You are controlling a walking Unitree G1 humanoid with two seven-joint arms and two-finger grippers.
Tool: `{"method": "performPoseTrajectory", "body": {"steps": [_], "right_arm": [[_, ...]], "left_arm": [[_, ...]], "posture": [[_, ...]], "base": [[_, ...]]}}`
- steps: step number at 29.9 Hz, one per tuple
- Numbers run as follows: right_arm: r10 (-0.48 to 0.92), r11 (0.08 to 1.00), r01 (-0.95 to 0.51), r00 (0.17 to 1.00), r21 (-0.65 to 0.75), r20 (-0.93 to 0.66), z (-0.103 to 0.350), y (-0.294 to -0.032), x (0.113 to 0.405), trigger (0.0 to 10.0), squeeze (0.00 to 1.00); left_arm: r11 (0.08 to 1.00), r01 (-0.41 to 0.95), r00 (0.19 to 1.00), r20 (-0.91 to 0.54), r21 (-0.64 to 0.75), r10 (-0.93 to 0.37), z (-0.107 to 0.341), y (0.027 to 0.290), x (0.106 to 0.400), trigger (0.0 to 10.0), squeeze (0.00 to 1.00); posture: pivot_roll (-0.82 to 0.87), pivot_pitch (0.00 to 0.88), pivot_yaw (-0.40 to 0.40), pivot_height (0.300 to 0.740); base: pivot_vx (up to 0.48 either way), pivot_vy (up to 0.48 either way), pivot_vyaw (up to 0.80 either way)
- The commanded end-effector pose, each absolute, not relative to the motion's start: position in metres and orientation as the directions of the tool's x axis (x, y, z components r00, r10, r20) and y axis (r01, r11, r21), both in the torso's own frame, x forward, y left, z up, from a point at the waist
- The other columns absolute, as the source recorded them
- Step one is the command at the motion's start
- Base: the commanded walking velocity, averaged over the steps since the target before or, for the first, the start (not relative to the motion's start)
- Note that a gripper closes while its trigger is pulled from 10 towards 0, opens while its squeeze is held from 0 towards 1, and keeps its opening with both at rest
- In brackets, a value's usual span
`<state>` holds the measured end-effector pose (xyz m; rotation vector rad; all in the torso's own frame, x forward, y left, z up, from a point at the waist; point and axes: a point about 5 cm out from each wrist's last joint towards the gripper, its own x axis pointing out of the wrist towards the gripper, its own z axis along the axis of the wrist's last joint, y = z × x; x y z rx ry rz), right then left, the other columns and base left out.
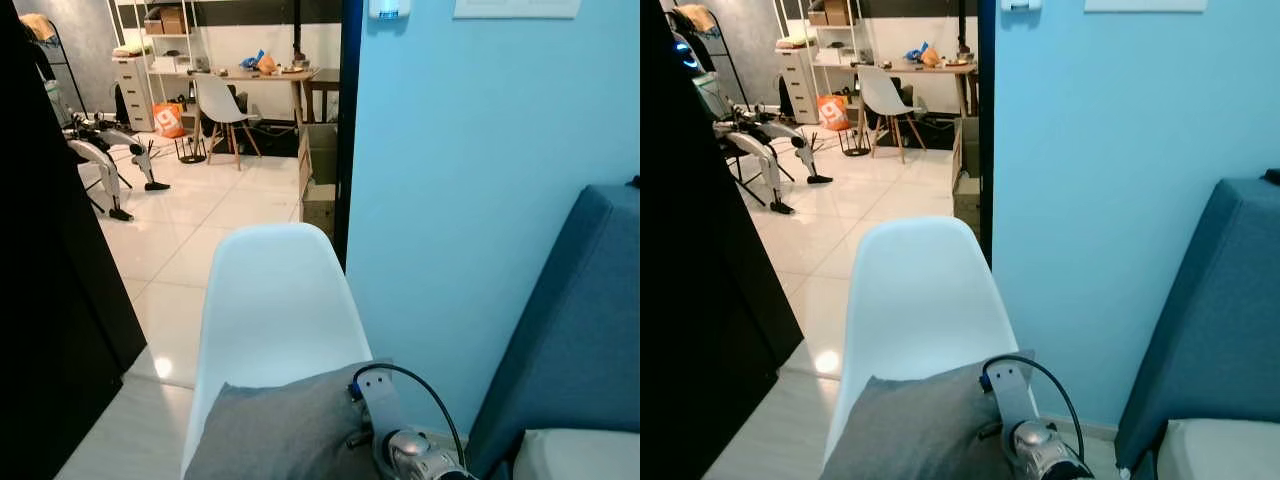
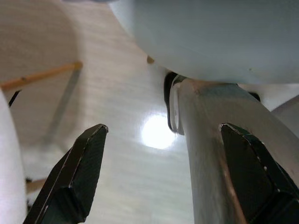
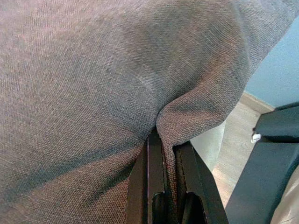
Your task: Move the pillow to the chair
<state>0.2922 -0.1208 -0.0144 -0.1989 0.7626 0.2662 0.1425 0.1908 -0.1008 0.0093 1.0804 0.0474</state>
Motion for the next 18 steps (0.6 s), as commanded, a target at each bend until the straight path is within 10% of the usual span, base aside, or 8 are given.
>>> {"method": "performPoseTrajectory", "body": {"steps": [1, 18], "right_arm": [[0.19, 0.944, -0.323, 0.695, -0.065, -0.694, -0.013, -0.112, 0.293, 10.0, 0.0], [0.246, 0.955, -0.297, 0.737, 0.025, -0.629, 0.0, -0.093, 0.304, 10.0, 0.0]], "left_arm": [[0.998, -0.043, 0.423, -0.905, 0.034, 0.049, -0.106, 0.193, 0.128, 10.0, 0.0], [0.998, -0.051, 0.427, -0.902, 0.038, 0.057, -0.105, 0.196, 0.128, 10.0, 0.0]], "posture": [[-0.04, 0.053, 0.008, 0.625], [-0.02, 0.048, 0.005, 0.57]], "base": [[0.0, 0.0, 0.0], [0.0, 0.0, 0.0]]}}
